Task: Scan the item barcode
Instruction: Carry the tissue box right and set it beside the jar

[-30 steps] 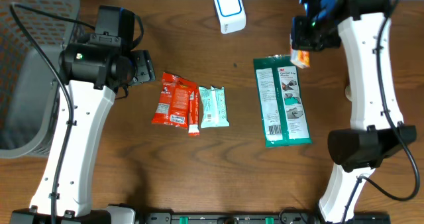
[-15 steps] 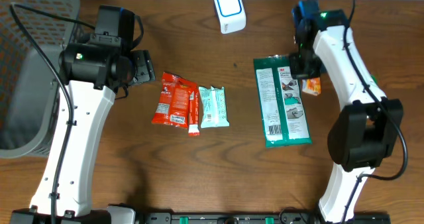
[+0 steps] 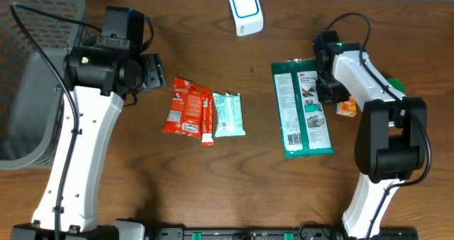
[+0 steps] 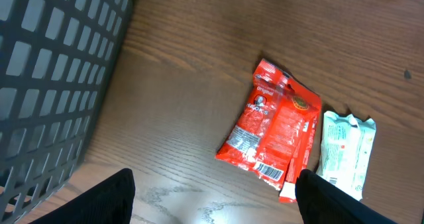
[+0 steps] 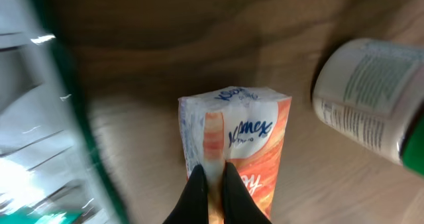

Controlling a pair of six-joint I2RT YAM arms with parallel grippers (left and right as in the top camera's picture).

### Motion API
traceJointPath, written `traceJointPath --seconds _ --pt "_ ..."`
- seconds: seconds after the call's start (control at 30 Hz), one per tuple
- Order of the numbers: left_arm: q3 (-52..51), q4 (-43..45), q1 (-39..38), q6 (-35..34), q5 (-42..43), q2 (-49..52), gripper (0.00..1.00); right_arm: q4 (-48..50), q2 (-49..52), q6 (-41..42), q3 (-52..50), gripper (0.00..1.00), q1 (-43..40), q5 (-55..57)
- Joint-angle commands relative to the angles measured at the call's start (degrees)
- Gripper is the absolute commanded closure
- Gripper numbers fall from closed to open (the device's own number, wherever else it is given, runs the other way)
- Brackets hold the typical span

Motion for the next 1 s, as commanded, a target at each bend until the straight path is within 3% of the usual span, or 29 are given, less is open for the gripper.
traceJointPath --seconds 0.0,0.17,0.6,0.9,0.97 --pt "-0.24 -0.15 0.09 -0.76 -0.72 -0.07 0.22 2.84 0.17 -4.81 -2.54 0.99 -2.19 2.95" --pt "-0.24 -0.15 0.09 -0.76 -0.72 -0.07 0.22 7.67 0.17 -4.79 -4.02 0.99 -5.68 3.02" --pt "-0.24 -0.15 0.09 -0.74 -0.72 -0.07 0.22 7.91 0.17 -4.76 -4.02 0.98 -13.05 2.16" --pt "-0.24 -0.15 0.09 -0.76 -0.72 -0.07 0.22 9.18 0.13 -4.79 -3.28 0.79 -13.00 -1.77" --pt "-0.24 -0.15 0.09 -0.76 -0.72 -0.07 0.22 7.76 0.11 -4.76 -1.79 0.65 -12.81 -2.25"
